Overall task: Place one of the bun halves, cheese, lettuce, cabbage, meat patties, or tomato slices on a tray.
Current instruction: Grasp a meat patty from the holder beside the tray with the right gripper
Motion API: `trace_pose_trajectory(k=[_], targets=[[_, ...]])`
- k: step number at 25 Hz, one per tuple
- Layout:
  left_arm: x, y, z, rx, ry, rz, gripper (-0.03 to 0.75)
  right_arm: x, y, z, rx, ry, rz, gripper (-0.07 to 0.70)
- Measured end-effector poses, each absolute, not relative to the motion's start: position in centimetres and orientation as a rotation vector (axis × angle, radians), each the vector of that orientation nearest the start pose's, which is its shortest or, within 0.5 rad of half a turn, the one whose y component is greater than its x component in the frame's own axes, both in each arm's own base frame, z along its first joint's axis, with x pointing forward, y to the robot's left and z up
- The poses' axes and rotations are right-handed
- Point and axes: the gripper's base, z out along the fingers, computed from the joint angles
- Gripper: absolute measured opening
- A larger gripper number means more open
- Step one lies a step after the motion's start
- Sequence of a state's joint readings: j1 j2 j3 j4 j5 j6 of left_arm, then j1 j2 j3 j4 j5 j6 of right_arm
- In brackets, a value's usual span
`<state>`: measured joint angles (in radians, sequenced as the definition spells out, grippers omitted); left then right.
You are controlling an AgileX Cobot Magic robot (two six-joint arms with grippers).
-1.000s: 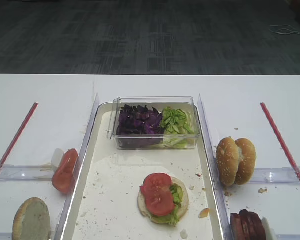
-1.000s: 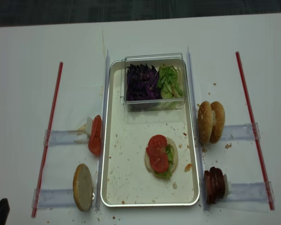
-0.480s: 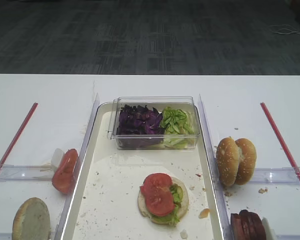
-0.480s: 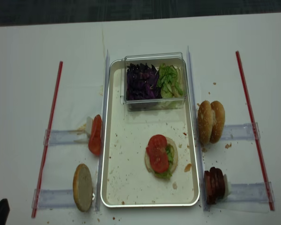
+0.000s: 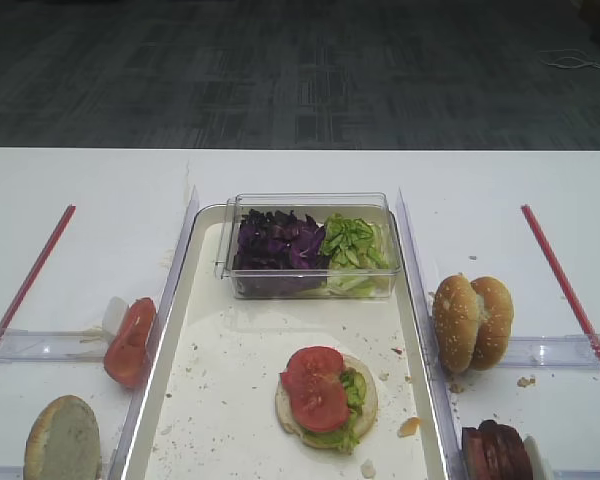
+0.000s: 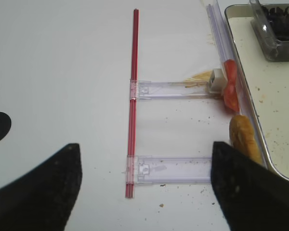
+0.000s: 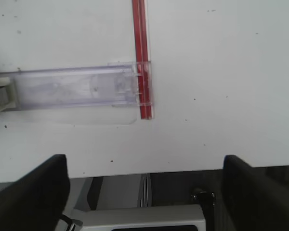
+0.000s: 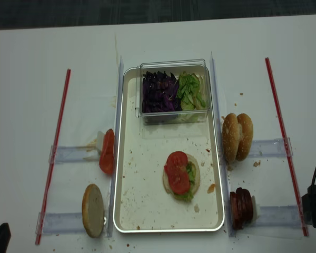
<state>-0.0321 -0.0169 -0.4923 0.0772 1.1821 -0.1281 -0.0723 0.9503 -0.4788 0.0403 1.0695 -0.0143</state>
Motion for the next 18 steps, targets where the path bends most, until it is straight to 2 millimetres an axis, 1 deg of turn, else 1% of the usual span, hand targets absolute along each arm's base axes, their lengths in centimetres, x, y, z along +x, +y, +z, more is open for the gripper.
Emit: trace_pose_trajectory(k=[6, 10, 14, 18], targets=[[-1.2, 0.7, 26.6, -0.113, 2.151, 0.001, 0.544, 12.4, -0.6, 21.6, 0.113, 2.985, 0.045, 0.664], [-1.2, 0.7, 26.6, -0.113, 2.151, 0.001, 0.544, 13.4, -0.6, 21.9, 0.12, 2.98, 0.047, 0.663], [-1.2, 0.7, 26.6, -0.113, 2.151, 0.001, 0.544, 14.6, -0.6, 21.4, 0.133, 3.018, 0.067, 0.663], [-1.2, 0.7, 26.6, -0.113, 2.151, 0.001, 0.544, 15.1, -0.6, 20.8, 0.144, 3.045, 0.082, 0.662]])
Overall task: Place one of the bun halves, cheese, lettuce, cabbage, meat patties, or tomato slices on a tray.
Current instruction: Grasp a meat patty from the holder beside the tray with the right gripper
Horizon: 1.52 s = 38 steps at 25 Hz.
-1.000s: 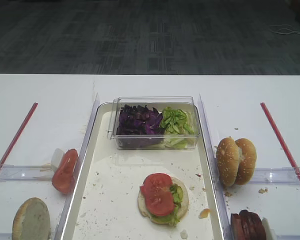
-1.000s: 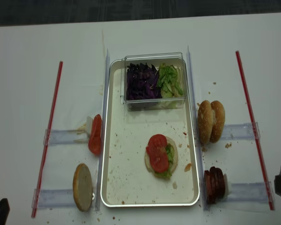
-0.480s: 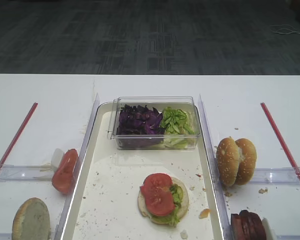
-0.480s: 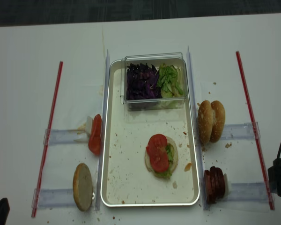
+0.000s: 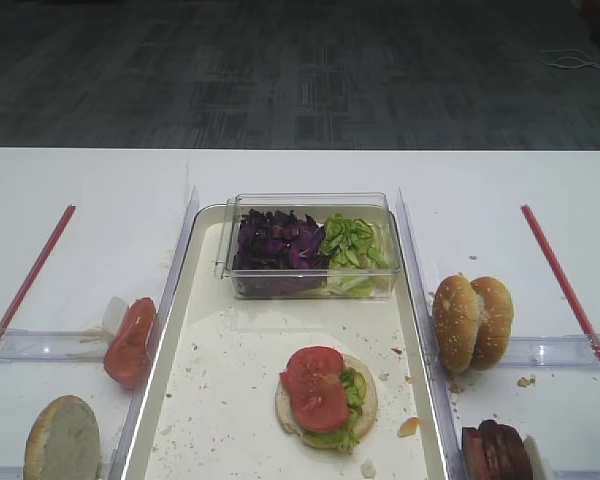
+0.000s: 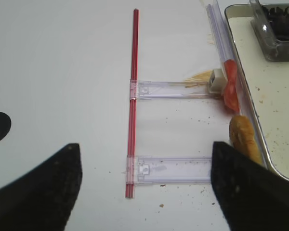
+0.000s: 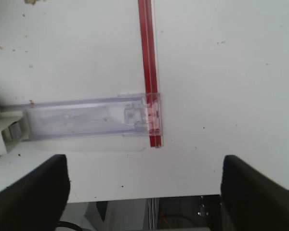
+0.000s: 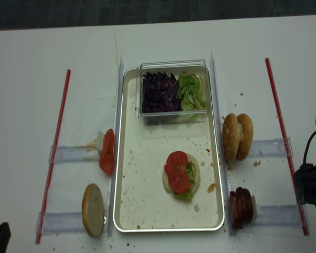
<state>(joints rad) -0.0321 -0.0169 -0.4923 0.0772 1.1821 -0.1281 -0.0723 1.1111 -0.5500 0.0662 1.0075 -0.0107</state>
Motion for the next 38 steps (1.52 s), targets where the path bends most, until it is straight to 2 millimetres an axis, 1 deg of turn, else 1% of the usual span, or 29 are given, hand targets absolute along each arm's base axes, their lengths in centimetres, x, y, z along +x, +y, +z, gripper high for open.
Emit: trace_pose_trajectory(k=[5, 9, 13, 17, 22, 26, 30, 34, 38], targets=[[-1.2, 0.7, 26.6, -0.113, 2.151, 0.001, 0.544, 15.2, -0.1, 20.9, 0.182, 3.032, 0.164, 0.633], [-1.2, 0.7, 26.6, -0.113, 2.151, 0.001, 0.544, 15.3, 1.3, 20.9, 0.124, 3.027, 0.203, 0.631], [-1.2, 0.7, 26.6, -0.113, 2.151, 0.001, 0.544, 15.2, 3.9, 20.9, 0.062, 3.004, 0.222, 0.631], [-1.2, 0.7, 26.6, -0.113, 2.151, 0.001, 0.544, 14.6, 6.6, 21.0, 0.01, 2.987, 0.227, 0.63], [-1.2, 0.7, 26.6, -0.113, 2.151, 0.001, 0.544, 14.3, 9.6, 21.7, -0.032, 2.956, 0.27, 0.629], [-1.2, 0.7, 26.6, -0.113, 2.151, 0.001, 0.544, 15.1, 12.3, 21.8, -0.109, 2.972, 0.253, 0.629], [-1.2, 0.7, 26.6, -0.113, 2.151, 0.001, 0.544, 15.8, 14.8, 21.0, -0.181, 3.003, 0.23, 0.628], [-1.2, 0.7, 26.6, -0.113, 2.151, 0.001, 0.544, 16.0, 15.9, 19.8, -0.194, 3.038, 0.205, 0.601], [-1.2, 0.7, 26.6, -0.113, 2.151, 0.001, 0.544, 16.1, 16.1, 19.5, -0.179, 3.048, 0.209, 0.557]])
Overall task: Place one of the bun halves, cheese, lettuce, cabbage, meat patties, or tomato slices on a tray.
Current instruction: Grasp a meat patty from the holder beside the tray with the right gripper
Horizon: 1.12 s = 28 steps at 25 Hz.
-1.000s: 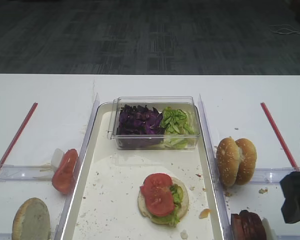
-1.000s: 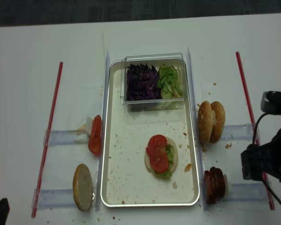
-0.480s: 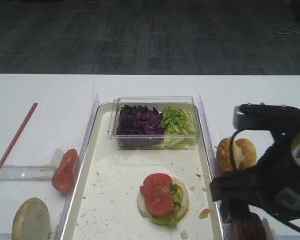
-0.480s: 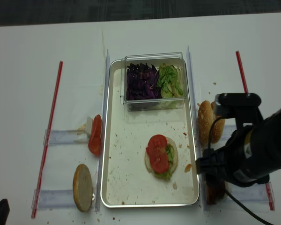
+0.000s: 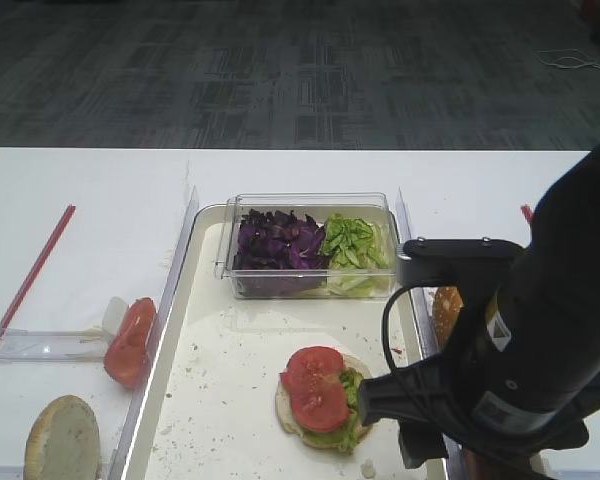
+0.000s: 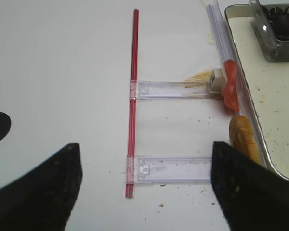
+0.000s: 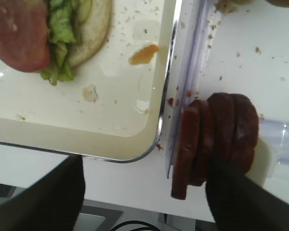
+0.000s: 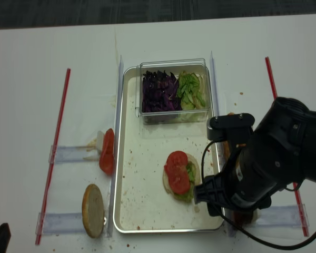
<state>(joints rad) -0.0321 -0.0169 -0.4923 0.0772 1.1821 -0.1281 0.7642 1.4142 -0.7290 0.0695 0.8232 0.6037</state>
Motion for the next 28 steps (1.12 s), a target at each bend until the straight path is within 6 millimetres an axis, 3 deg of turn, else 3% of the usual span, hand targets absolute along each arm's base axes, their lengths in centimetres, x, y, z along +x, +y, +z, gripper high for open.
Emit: trace_pose_trajectory(k=[6, 12, 21, 28], targets=[[-1.2, 0.7, 26.6, -0.113, 2.151, 0.001, 0.544, 16.1, 16.1, 19.5, -0.167, 3.045, 0.213, 0.526], [-1.2, 0.7, 26.6, -0.113, 2.151, 0.001, 0.544, 16.1, 16.0, 19.5, -0.179, 3.043, 0.193, 0.412], [-1.2, 0.7, 26.6, -0.113, 2.151, 0.001, 0.544, 16.1, 15.7, 19.4, -0.206, 3.049, 0.145, 0.403], [-1.2, 0.7, 26.6, -0.113, 2.151, 0.001, 0.544, 16.6, 16.1, 17.9, -0.216, 3.095, 0.081, 0.403]])
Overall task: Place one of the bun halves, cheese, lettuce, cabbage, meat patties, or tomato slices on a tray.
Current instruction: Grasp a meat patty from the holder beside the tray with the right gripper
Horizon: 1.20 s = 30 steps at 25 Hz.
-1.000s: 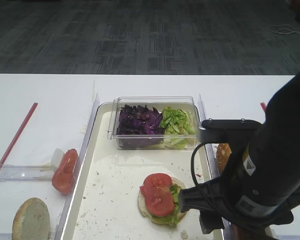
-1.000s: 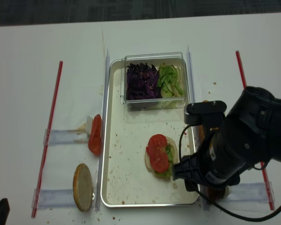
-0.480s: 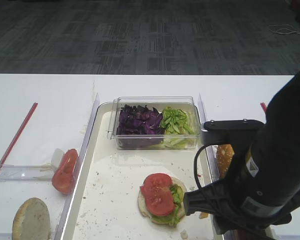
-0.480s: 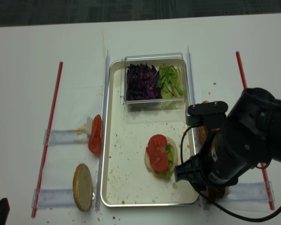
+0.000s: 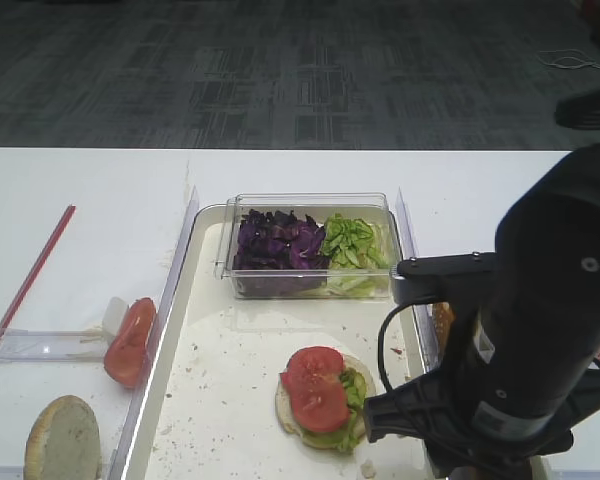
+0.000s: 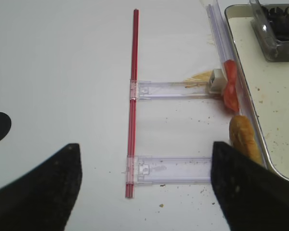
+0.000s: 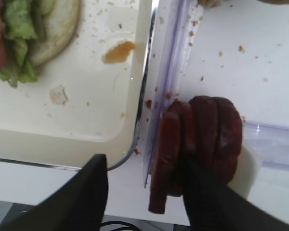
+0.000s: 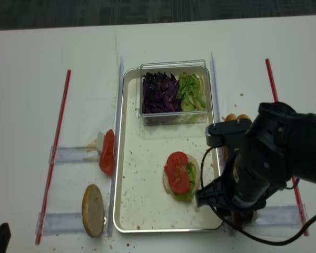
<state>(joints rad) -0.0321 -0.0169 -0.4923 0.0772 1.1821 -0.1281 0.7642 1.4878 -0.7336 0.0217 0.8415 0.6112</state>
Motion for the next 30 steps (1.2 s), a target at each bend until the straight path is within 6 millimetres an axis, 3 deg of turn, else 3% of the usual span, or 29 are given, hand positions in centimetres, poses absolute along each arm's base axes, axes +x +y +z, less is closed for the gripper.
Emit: trace_pose_trajectory(k=[5, 22, 30], targets=[[-1.2, 0.69, 26.57, -0.113, 2.151, 0.001, 0.544, 16.89, 16.31, 17.59, -0.225, 3.105, 0.055, 0.387], [-1.2, 0.69, 26.57, -0.113, 2.151, 0.001, 0.544, 16.92, 15.97, 17.55, -0.258, 3.104, -0.006, 0.129], [-1.2, 0.69, 26.57, -0.113, 2.151, 0.001, 0.544, 16.9, 15.93, 17.55, -0.258, 3.107, -0.013, 0.122]])
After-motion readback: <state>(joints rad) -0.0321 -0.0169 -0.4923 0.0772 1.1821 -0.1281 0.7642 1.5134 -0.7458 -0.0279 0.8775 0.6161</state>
